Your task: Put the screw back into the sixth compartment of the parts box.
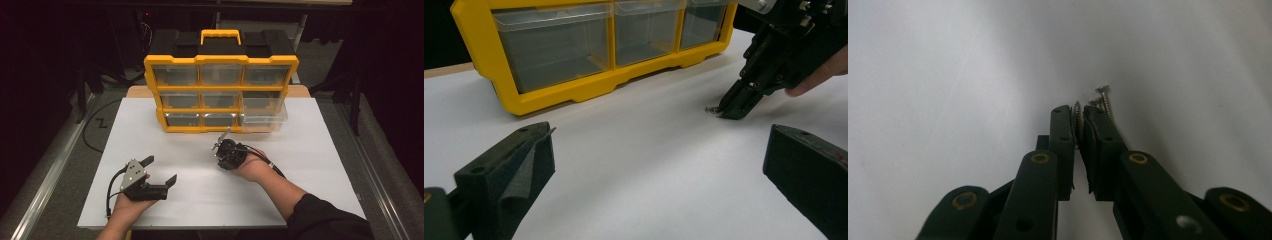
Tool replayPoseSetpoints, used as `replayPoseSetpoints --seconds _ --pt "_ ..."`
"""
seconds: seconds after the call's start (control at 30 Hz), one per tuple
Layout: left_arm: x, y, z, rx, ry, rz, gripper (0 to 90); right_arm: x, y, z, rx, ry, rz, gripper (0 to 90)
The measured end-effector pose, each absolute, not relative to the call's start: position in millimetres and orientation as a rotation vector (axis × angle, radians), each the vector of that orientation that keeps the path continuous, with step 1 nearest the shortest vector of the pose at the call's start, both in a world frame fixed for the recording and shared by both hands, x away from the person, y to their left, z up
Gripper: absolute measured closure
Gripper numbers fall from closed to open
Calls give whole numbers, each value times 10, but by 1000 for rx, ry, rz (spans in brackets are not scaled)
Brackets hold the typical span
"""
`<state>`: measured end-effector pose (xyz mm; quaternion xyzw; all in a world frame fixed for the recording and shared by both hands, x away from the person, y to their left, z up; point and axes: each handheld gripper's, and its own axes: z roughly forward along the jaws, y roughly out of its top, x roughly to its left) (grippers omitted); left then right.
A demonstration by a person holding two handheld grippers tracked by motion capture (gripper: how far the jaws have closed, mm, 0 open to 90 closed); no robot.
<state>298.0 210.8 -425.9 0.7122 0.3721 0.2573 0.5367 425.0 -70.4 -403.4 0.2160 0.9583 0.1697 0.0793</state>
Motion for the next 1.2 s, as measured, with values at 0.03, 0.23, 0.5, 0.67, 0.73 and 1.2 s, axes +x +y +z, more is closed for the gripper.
replayPoseSetpoints --seconds 0.03,0.23,0.5,0.67,0.73,1.2 --pt "2980 2107 -4260 1695 887 610 10 4256 -712 -4033 653 2876 509 848" --pt "2974 2106 -4258 1698 888 609 10 4292 -730 -4040 702 2895 532 851" --pt "2969 2099 -4258 1701 884 610 10 4294 -730 -4042 687 2901 533 875" --pt "2974 2098 -4261 1702 884 609 11 4259 -704 -4024 624 2885 489 878" --pt "2977 2098 -4263 1705 884 608 11 4237 -690 -4015 610 2879 475 878" --pt "2970 2099 -4257 1698 882 609 12 4123 -753 -3890 595 2885 473 876"
